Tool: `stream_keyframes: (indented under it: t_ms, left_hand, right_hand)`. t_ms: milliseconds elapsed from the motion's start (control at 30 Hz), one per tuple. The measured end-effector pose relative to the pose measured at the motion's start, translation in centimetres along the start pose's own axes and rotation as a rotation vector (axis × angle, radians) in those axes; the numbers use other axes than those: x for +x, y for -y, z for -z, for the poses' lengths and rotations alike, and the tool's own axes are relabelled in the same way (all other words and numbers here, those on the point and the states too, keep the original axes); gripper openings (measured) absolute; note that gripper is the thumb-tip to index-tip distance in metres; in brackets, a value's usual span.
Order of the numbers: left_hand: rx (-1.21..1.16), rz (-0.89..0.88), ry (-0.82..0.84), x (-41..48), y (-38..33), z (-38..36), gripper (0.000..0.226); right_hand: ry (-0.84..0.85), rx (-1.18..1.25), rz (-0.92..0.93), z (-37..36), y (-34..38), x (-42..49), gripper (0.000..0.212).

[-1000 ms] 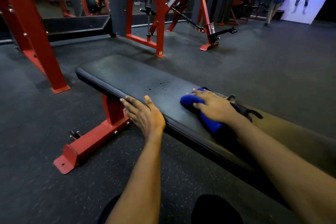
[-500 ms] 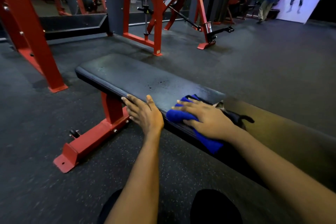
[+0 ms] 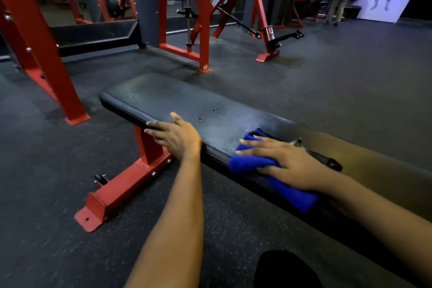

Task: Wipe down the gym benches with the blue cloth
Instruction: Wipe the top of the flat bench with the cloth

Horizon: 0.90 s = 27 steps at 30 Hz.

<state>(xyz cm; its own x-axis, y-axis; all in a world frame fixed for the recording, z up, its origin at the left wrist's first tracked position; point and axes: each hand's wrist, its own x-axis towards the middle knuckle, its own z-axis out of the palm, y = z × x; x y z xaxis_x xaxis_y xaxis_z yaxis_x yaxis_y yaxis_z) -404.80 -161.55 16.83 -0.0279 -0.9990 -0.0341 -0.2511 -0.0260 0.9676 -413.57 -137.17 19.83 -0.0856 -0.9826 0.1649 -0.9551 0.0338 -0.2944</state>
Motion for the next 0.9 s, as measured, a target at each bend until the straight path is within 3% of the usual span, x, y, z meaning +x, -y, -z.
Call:
stream_keyframes:
  t_ms: [100,200,267,333,400,500,567,600,667,767,900]
  left_hand:
    - [-0.019,-0.009,-0.009,0.2,0.8,-0.3,0.072]
    - [-0.033,-0.031,-0.020,0.3,1.0,-0.5,0.072]
    - [-0.056,-0.035,-0.010,0.2,1.2,-0.5,0.072]
    - [-0.068,-0.045,-0.004,0.0,1.2,-0.4,0.072]
    - [-0.084,-0.040,0.002,0.2,1.2,-0.4,0.072]
    - [-0.085,-0.041,0.002,0.2,1.2,-0.3,0.072]
    - [-0.082,-0.031,0.003,0.0,1.1,-0.3,0.072]
    - [-0.082,-0.023,0.004,0.0,1.1,-0.2,0.072]
    - [-0.081,-0.034,0.009,-0.1,1.1,-0.1,0.072]
    - [-0.087,-0.036,0.012,0.0,1.3,-0.2,0.072]
    - [-0.085,-0.051,0.025,-0.2,1.1,0.0,0.072]
  right_hand:
    - [-0.075,0.011,-0.254,0.8,-4.0,2.4,0.048]
    - [-0.148,-0.144,-0.473,0.2,-4.9,6.2,0.048]
    - [-0.163,-0.131,-0.349,-0.2,-2.8,5.6,0.047]
    - [-0.074,-0.051,-0.135,-0.4,-0.8,2.9,0.046]
    - [0.020,0.019,-0.051,0.5,-1.4,0.9,0.046]
    - [-0.080,0.040,-0.319,1.7,-5.3,2.5,0.047]
    - [-0.143,-0.071,-0.575,1.5,-6.0,5.0,0.049]
    - [-0.150,-0.121,-0.601,0.9,-5.5,5.8,0.049]
    - [-0.166,-0.132,-0.420,-0.1,-2.8,4.9,0.048]
    - [-0.038,-0.070,-0.107,-0.5,1.4,0.7,0.048]
    - [-0.024,-0.132,-0.108,-0.6,1.8,2.1,0.052]
